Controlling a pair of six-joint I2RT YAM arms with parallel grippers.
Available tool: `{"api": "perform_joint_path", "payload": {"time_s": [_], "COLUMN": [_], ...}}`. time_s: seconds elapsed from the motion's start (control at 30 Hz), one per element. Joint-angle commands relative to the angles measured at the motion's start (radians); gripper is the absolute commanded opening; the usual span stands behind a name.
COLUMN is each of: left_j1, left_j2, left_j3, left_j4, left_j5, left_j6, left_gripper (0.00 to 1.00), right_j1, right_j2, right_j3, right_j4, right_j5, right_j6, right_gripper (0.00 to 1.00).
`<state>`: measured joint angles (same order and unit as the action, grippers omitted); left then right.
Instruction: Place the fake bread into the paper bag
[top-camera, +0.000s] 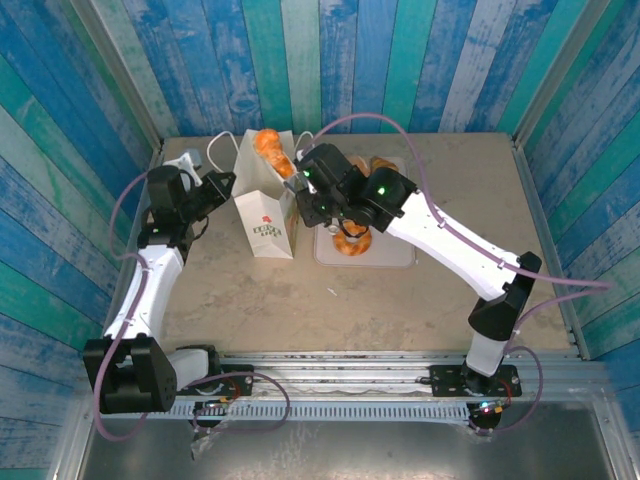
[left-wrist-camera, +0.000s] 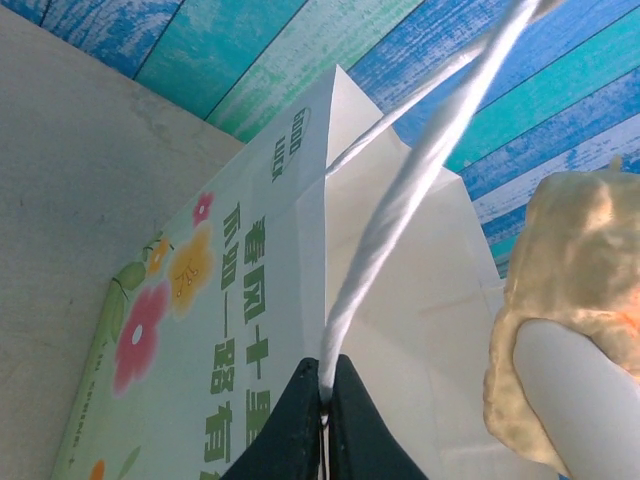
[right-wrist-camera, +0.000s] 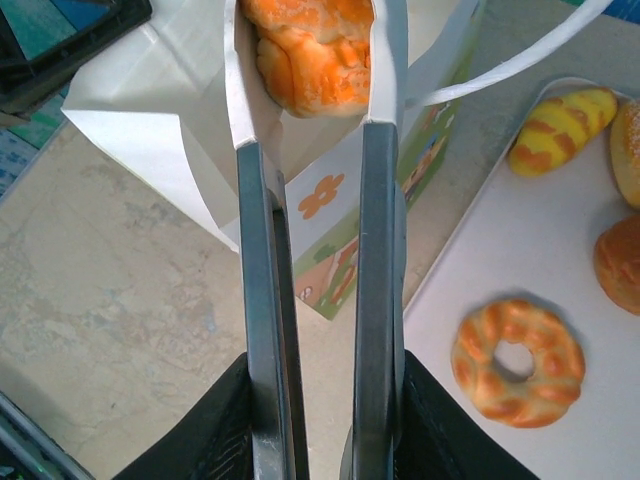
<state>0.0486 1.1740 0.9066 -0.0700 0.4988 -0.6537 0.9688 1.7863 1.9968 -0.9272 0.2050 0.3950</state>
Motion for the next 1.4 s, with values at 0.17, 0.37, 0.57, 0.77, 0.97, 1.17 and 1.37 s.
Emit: {"api": "perform_joint_path", "payload": {"time_s": [0.17,0.37,0.57,0.77,0.97,1.17,1.37], "left_j1": [0.002,0.0,-0.009,-0.016,-0.019,-0.034,-0.052], "left_j2": [-0.041,-0.071,-0.094,-0.1,-0.109,-0.135,-0.146], "left_j3": [-0.009,-0.039,-0.041,-0.044,-0.049,-0.053,-0.06], "left_j4": [0.094,0.182,0.202,0.208,0.222,0.228,0.239], "left_j5": [0.09,0.157,0.178,0.185,0.19,0.178,0.175], "left_j6": [0.019,-0.026,-0.038,-0.048,-0.075,-0.09,-0.101], "left_gripper": [0.04,0.03,0.03,0.02,0.02,0.02,0.02], "right_j1": [-0.004,-0.005,-0.007,-0.013,-0.025,-0.053,-0.067], "right_j2": [-0.05,-0.056,-0.05,-0.006,0.013,0.029,0.026], "right_j3": [0.027,0.051,0.063,0.118,0.128,0.125,0.103], "right_j4": [-0.131,-0.179,-0.182,-0.18,-0.146,-0.109,-0.07], "right_j5": [-0.001,-0.018,-0.028,-0.053,-0.084,-0.151,-0.203], "right_j6": [-0.012,-0.022,-0.027,-0.031,-0.025,0.006,0.015], "right_gripper": [0.34,0.34,0.35,0.35,0.35,0.35,0.35]}}
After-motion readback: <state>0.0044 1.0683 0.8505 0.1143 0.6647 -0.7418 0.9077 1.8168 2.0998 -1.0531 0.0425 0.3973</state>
